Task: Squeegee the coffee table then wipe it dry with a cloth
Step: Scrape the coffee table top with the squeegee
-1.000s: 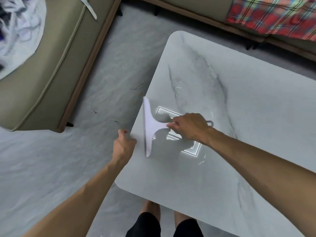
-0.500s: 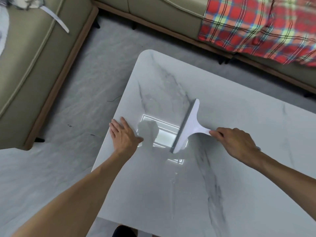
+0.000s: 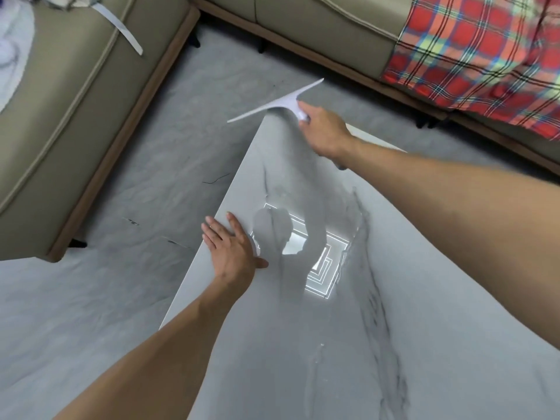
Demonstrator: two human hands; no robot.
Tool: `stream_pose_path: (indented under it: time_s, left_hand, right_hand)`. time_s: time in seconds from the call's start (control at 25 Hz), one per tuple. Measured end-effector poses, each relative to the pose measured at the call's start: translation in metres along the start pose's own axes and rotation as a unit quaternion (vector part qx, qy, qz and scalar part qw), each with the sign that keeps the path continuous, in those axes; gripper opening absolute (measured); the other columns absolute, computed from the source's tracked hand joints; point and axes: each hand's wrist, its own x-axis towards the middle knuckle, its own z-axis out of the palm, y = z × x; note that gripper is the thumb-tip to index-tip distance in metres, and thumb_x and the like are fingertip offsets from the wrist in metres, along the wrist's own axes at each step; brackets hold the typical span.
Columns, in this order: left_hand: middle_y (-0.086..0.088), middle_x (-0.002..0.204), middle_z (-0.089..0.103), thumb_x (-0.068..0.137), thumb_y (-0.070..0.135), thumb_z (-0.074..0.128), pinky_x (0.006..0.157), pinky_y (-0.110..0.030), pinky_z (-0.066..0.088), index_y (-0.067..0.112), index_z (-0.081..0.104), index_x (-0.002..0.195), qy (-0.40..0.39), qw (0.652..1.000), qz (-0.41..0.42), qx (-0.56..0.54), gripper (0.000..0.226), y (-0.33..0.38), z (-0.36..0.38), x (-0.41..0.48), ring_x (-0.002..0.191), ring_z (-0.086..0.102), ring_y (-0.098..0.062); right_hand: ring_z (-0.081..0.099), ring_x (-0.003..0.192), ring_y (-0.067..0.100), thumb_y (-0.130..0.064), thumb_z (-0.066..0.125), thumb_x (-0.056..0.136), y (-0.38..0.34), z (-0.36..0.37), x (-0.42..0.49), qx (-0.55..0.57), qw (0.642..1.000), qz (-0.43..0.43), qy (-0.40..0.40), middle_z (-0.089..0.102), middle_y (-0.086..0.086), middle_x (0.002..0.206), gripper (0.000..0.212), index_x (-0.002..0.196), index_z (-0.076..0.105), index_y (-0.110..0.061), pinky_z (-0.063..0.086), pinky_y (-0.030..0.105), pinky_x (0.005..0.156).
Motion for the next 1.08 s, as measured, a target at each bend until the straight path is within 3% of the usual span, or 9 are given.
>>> stream_pose_path:
  time_s: [0.08,0.36,0.52,0.64,0.76,0.84,0.92,1.0,1.08]
  left_hand:
    - [-0.044,0.15,-0.01,0.063,0.057,0.079,0.12,-0.052,0.004,0.0,-0.014,0.15,-0.009,1.0,0.001,0.007,0.139,0.001,-0.003,-0.001,0.143,-0.005,-0.055]
    - [-0.046,0.149,-0.009,0.065,0.058,0.077,0.12,-0.053,0.008,-0.002,-0.016,0.149,-0.04,0.999,-0.008,0.028,0.139,0.007,-0.015,-0.004,0.142,-0.003,-0.056]
    - [-0.046,0.148,-0.011,0.068,0.058,0.075,0.12,-0.053,0.007,-0.004,-0.018,0.148,-0.063,0.997,-0.017,0.032,0.137,0.011,-0.023,-0.008,0.142,-0.005,-0.056]
    - [-0.046,0.148,-0.011,0.069,0.059,0.074,0.12,-0.054,0.007,-0.004,-0.018,0.148,-0.06,0.998,-0.015,0.031,0.136,0.011,-0.023,-0.009,0.142,-0.005,-0.057]
    - [-0.046,0.149,-0.011,0.067,0.06,0.075,0.12,-0.053,0.007,-0.003,-0.017,0.148,-0.051,0.998,-0.014,0.03,0.138,0.011,-0.02,-0.007,0.142,-0.004,-0.056]
    - [-0.045,0.149,-0.011,0.066,0.059,0.076,0.12,-0.053,0.006,-0.003,-0.016,0.148,-0.04,0.999,-0.013,0.021,0.138,0.009,-0.016,-0.005,0.143,-0.005,-0.056]
    - [-0.045,0.149,-0.011,0.065,0.059,0.076,0.12,-0.053,0.005,-0.002,-0.015,0.149,-0.025,1.0,-0.005,0.013,0.138,0.005,-0.01,-0.004,0.143,-0.005,-0.056]
    - [-0.045,0.149,-0.011,0.064,0.059,0.077,0.119,-0.053,0.005,-0.002,-0.015,0.149,-0.015,1.0,0.002,0.007,0.139,0.001,-0.006,-0.002,0.143,-0.005,-0.055]
    - [-0.044,0.15,-0.011,0.064,0.06,0.076,0.119,-0.052,0.005,-0.002,-0.014,0.149,-0.011,1.0,0.002,0.001,0.139,-0.002,-0.004,-0.002,0.143,-0.005,-0.054]
  right_hand:
    - [0.054,0.107,0.044,-0.02,0.034,0.095,0.017,0.008,-0.018,-0.041,0.999,-0.007,0.011,0.061,0.016,0.124,0.044,0.138,0.041,-0.03,0.043,0.04,0.079]
    - [0.061,0.086,0.039,-0.024,0.039,0.098,0.12,0.004,-0.168,-0.103,0.993,0.051,-0.027,0.068,0.012,0.096,0.049,0.144,0.032,-0.04,0.042,0.037,0.066]
    - [0.062,0.084,0.034,-0.03,0.039,0.1,0.151,-0.024,-0.236,-0.179,0.972,0.121,-0.095,0.068,0.007,0.095,0.05,0.147,0.028,-0.041,0.048,0.037,0.071]
    - [0.062,0.101,0.04,-0.03,0.042,0.099,0.145,-0.052,-0.212,-0.155,0.979,0.117,-0.06,0.067,0.012,0.117,0.047,0.145,0.037,-0.035,0.047,0.043,0.086]
    - [0.056,0.085,0.029,-0.027,0.038,0.098,0.104,-0.062,-0.132,-0.001,0.997,0.082,0.008,0.061,0.005,0.098,0.04,0.137,0.045,-0.031,0.048,0.047,0.083]
    - [0.051,0.078,0.028,-0.026,0.033,0.096,0.064,-0.048,-0.071,0.07,0.994,0.084,0.01,0.055,0.005,0.092,0.028,0.117,0.051,-0.031,0.052,0.049,0.08]
    - [0.056,0.08,0.037,-0.025,0.029,0.094,0.025,-0.023,-0.034,0.06,0.995,0.074,0.003,0.061,0.015,0.101,0.027,0.111,0.049,-0.028,0.05,0.046,0.074]
    - [0.053,0.082,0.04,-0.017,0.028,0.091,0.0,0.004,-0.025,0.015,0.998,0.058,0.006,0.06,0.021,0.108,0.037,0.122,0.046,-0.027,0.041,0.037,0.062]
    - [0.053,0.087,0.043,-0.014,0.03,0.091,0.001,0.023,-0.044,-0.031,0.999,0.023,0.01,0.061,0.022,0.108,0.045,0.132,0.04,-0.027,0.035,0.035,0.062]
